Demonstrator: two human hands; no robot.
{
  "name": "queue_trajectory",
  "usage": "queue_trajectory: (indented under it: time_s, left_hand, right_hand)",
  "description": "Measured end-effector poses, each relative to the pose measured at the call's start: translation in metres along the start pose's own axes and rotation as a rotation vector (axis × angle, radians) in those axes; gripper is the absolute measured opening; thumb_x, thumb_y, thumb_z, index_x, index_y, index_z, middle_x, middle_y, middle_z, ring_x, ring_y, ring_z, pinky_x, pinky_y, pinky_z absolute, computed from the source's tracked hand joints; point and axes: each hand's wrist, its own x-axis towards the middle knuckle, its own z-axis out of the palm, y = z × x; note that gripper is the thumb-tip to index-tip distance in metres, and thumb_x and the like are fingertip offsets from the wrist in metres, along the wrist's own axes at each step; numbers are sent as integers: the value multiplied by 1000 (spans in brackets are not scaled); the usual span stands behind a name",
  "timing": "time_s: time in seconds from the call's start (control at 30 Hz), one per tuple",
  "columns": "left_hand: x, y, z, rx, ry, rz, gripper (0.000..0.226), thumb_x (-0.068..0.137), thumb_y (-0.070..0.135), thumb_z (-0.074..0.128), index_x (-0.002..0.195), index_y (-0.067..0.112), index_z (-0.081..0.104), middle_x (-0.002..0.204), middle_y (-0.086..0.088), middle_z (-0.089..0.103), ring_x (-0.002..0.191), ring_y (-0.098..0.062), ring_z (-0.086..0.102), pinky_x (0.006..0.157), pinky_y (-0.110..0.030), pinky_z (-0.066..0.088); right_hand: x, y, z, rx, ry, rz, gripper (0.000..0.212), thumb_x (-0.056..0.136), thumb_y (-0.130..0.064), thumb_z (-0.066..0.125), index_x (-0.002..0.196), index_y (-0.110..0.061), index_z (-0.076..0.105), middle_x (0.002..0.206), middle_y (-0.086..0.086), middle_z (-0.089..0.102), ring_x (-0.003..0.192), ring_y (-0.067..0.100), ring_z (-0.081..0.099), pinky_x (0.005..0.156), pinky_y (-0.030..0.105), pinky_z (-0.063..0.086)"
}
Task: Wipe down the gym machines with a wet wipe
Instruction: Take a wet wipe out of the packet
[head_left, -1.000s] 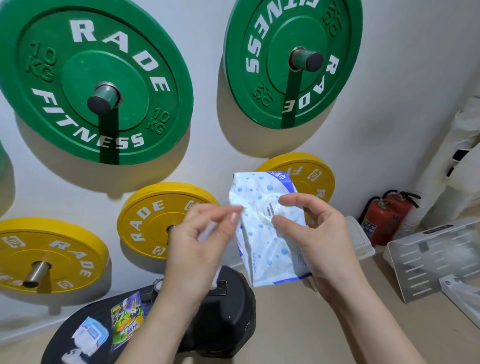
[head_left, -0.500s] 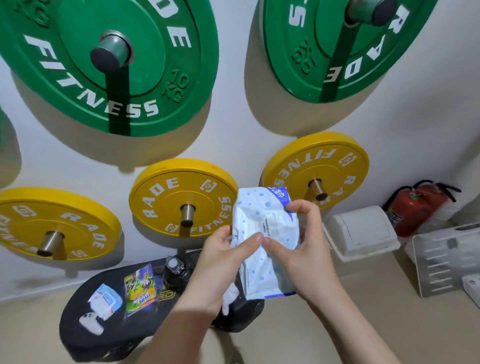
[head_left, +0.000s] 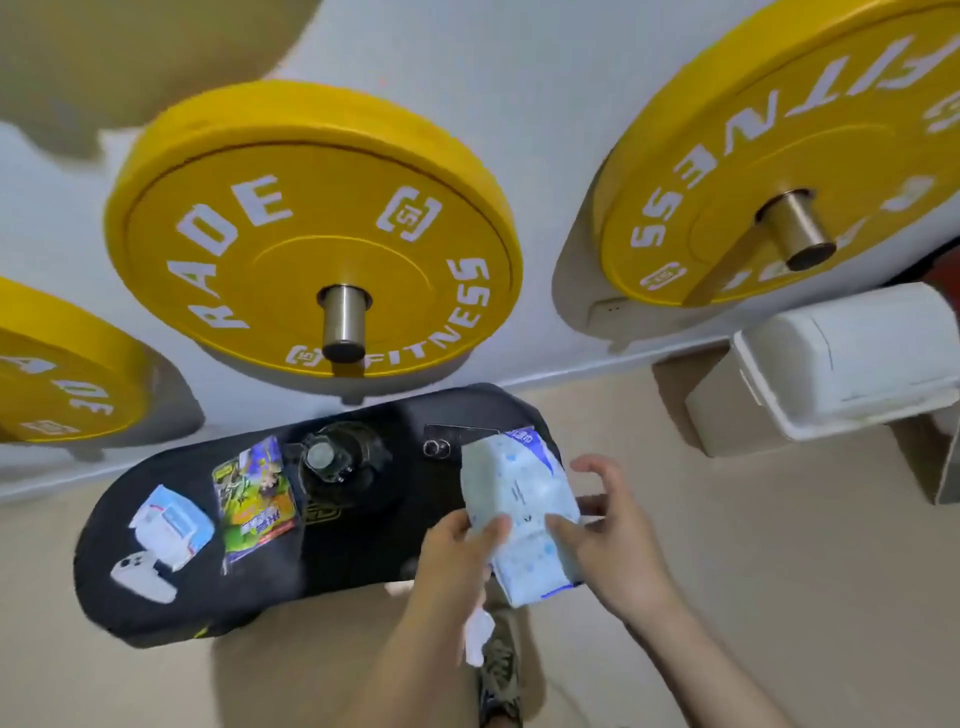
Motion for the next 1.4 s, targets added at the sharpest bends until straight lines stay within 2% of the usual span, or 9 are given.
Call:
queue_trajectory:
  time_s: [0.1,0.33,0.47,0.63,0.77,0.93,1.07,1.2,1.4]
  left_hand:
    - [87,-44,-7,132,5,-105,19,78,8,72,96,7,65,64,3,62,44,-2,52,37,-12,34]
    - [247,-111,-35,397,216,-103,51,89,26,65,135,17,46,120,3,57,102,-18,59,81,-31,49]
    - [246,-113,-35,181,100,-196,39,94,5,49,132,11,46,109,-7,55,67,-17,64,71,-46,55]
    - [181,-62,-2,-74,-98,36,21,99,18,51,112,13,68,107,-6,72,100,-21,69,92,-38,52]
    - [113,-9,30,-118,-119,147,24,95,27,55,110,15,70,98,-4,70,92,-15,68,77,-23,55]
    - [11,38,54,-224,-98,180,11,86,19,68,84,10,75,82,-9,70,74,-16,66,67,-24,55]
    - [-83,64,78,-170,-77,313,29,89,21,66,61,14,64,57,-4,56,53,-14,52,64,-28,43]
    - [-181,66,97,24,-203,492,13,97,9,51,88,10,60,57,-4,67,50,-13,63,52,-21,46]
    - [-317,73,115,259,-502,738,20,96,21,55,106,14,70,96,-1,75,92,-9,69,81,-17,51]
  right_hand:
    - [63,70,51,22,63,43,33,83,-1,62,95,-32,58,84,-6,64,60,2,55,59,25,50]
    - [133,165,125,-151,-26,35,48,88,0,54,132,-20,53,131,-7,57,118,2,50,98,11,36]
    - [121,152,120,120,-134,306,36,96,-18,58,131,-23,54,111,-16,64,101,3,60,77,3,41]
    - [97,98,68,478,-319,436,19,92,-30,60,108,-24,67,92,0,76,82,11,72,74,22,46]
    - [67,52,23,566,-50,289,10,86,-8,68,93,-5,74,74,8,70,62,11,62,71,23,48]
    - [1,-17,-32,514,153,55,29,88,-26,69,72,-2,69,68,2,57,66,7,48,69,21,41]
    - [-70,-73,-83,873,216,11,26,93,-20,60,74,-12,76,74,0,68,70,10,59,75,28,48]
    - [-152,-104,-137,940,326,-125,16,91,-12,62,78,-9,71,68,2,65,64,10,58,69,25,51]
    - [-272,-119,-215,587,333,-418,6,85,-8,69,81,-9,73,75,2,73,68,10,65,66,19,50]
